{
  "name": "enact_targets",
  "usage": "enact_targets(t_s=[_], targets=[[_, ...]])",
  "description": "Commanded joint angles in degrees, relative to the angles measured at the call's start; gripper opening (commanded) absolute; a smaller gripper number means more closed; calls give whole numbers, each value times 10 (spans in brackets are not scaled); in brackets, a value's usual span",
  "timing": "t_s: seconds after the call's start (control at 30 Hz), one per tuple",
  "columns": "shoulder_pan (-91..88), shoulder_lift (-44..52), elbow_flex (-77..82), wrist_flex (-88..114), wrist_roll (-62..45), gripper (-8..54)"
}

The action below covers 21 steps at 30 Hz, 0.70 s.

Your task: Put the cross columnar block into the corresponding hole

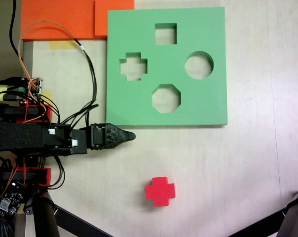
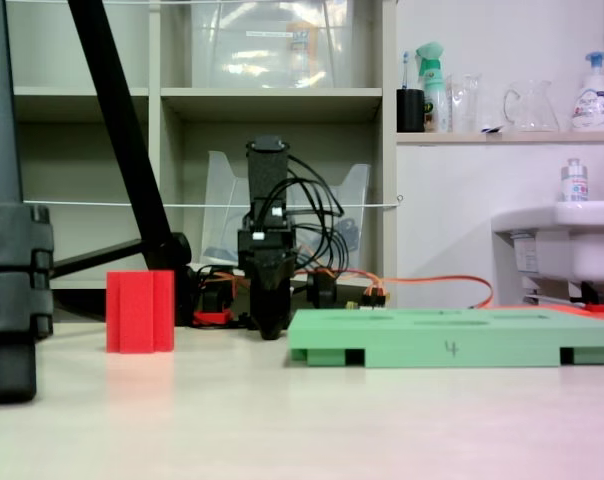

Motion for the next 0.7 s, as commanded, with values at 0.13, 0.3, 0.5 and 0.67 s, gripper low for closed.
enact_targets(t_s=[0.13,0.3,0.5,0.67], targets=[[-8,41,40,8,5,343],[-8,41,40,8,5,343],[-33,41,40,8,3,343],[-47,41,40,9,1,342]])
